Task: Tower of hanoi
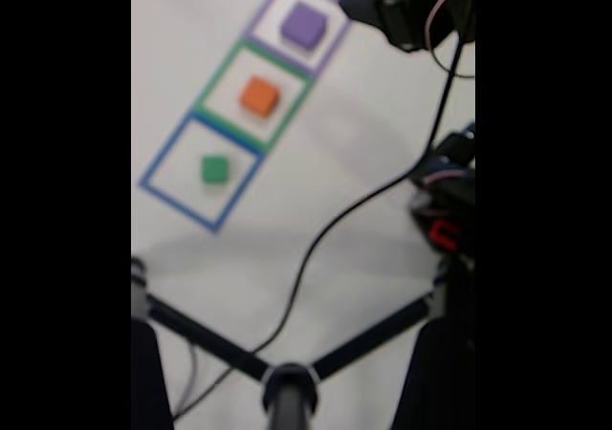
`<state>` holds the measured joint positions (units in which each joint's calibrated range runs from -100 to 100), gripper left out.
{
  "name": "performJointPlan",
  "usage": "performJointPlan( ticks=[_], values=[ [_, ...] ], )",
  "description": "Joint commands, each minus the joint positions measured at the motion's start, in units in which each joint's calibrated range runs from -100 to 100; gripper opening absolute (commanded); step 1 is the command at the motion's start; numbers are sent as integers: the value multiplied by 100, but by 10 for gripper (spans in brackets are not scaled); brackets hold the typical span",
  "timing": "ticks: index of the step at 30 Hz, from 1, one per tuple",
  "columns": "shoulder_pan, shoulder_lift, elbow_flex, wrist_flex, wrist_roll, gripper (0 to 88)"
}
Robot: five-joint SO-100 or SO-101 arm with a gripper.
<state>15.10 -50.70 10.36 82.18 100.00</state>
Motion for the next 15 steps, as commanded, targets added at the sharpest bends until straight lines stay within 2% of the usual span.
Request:
performJointPlan(
  ticks=[1, 8, 15],
  values=[
    [400, -107, 50, -64, 0, 6],
    [651, -227, 695, -485, 0, 8],
    [811, -563, 2867, -2484, 0, 6]
  ],
)
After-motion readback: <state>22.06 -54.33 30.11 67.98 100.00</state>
